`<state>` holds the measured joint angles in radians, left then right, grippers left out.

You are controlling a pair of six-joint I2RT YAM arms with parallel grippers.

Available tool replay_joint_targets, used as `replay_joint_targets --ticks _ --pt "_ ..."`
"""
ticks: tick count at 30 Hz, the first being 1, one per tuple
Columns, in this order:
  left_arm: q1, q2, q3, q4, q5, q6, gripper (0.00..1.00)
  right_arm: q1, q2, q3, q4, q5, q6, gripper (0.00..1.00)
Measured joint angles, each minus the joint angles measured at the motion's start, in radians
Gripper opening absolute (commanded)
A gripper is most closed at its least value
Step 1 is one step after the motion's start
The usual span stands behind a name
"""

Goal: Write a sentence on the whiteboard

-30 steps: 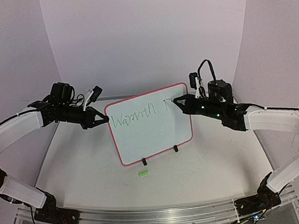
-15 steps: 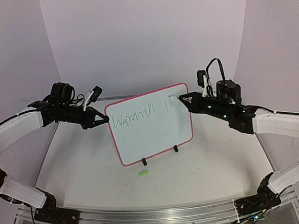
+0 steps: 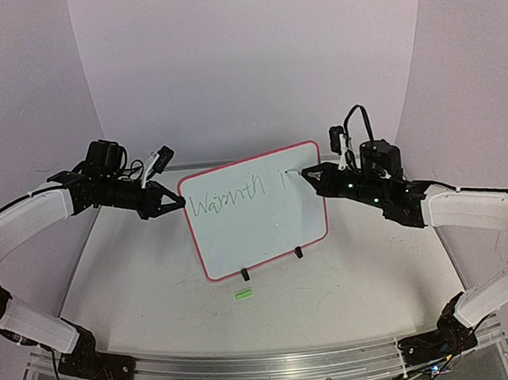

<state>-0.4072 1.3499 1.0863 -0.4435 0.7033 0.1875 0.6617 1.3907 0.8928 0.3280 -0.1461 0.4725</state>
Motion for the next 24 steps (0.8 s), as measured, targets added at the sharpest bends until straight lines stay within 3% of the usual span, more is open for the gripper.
replay_joint_targets --ticks 24 --pt "0.000 0.000 0.000 0.000 0.000 -0.001 0.00 0.000 0.013 0.001 -0.001 0.039 0.007 0.00"
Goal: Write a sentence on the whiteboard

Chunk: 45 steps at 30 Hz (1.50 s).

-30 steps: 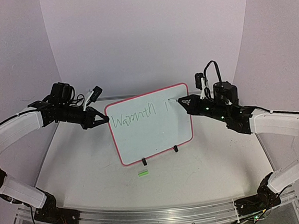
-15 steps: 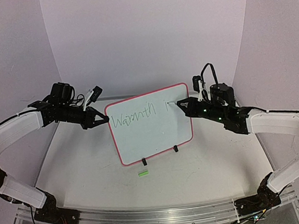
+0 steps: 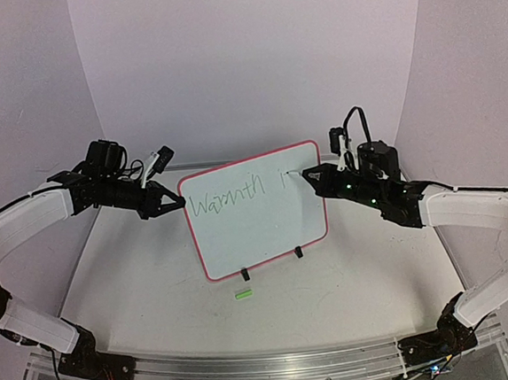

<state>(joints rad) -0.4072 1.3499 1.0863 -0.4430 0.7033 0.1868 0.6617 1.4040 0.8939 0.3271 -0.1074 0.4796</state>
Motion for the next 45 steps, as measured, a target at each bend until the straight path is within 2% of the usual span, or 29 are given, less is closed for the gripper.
replay_joint_targets --ticks 22,45 --pt "-0.003 0.000 0.000 0.001 0.000 0.000 0.00 0.000 0.000 -0.051 -0.010 -0.001 0.023 0.00" --pt "-0.005 0.000 0.000 0.003 -0.002 0.000 0.00 0.000 -0.001 0.011 -0.029 0.018 0.021 0.00"
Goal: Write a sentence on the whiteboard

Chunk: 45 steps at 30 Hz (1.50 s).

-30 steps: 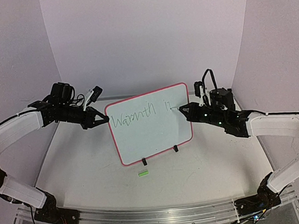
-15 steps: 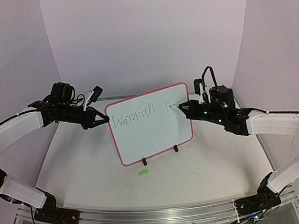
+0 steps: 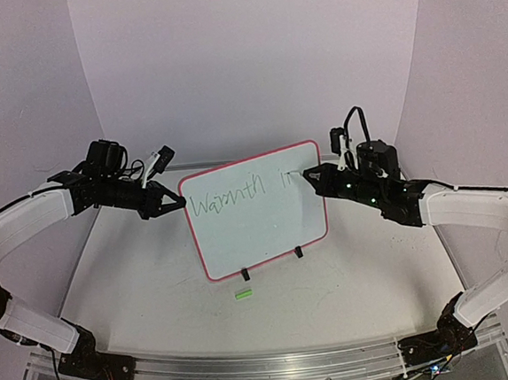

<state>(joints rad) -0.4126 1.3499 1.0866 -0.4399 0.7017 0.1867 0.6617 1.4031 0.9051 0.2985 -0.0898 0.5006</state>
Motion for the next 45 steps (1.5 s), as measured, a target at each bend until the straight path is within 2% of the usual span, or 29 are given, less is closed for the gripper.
replay_joint_targets --ticks 17,39,45 --pt "-0.002 0.000 0.000 0.002 -0.001 0.000 0.00 0.000 -0.024 -0.025 0.010 0.079 0.004 0.00" --pt "-0.006 0.000 0.000 0.004 -0.005 0.000 0.00 0.000 -0.027 -0.090 0.013 0.081 0.029 0.00" --pt "-0.008 0.000 0.000 0.004 -0.006 0.001 0.00 0.000 -0.094 -0.105 -0.010 0.049 0.025 0.00"
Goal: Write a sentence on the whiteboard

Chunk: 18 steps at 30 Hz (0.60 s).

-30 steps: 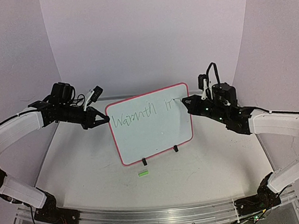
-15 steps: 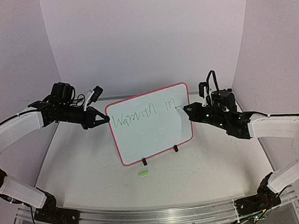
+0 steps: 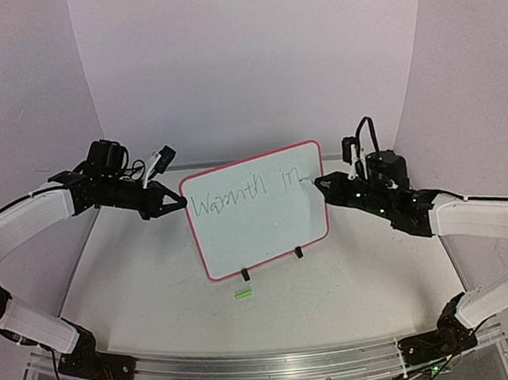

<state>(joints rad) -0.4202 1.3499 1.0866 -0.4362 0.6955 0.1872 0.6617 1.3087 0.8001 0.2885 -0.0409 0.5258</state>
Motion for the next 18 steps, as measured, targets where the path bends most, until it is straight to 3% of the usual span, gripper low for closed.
replay_joint_targets --ticks 10,18 --pt "0.000 0.000 0.000 0.000 0.000 0.000 0.00 0.043 -0.115 -0.011 -0.031 -0.117 -0.038 0.00" --pt "-0.001 0.000 0.000 0.000 -0.002 0.000 0.00 0.285 0.001 0.011 -0.010 -0.097 -0.080 0.00"
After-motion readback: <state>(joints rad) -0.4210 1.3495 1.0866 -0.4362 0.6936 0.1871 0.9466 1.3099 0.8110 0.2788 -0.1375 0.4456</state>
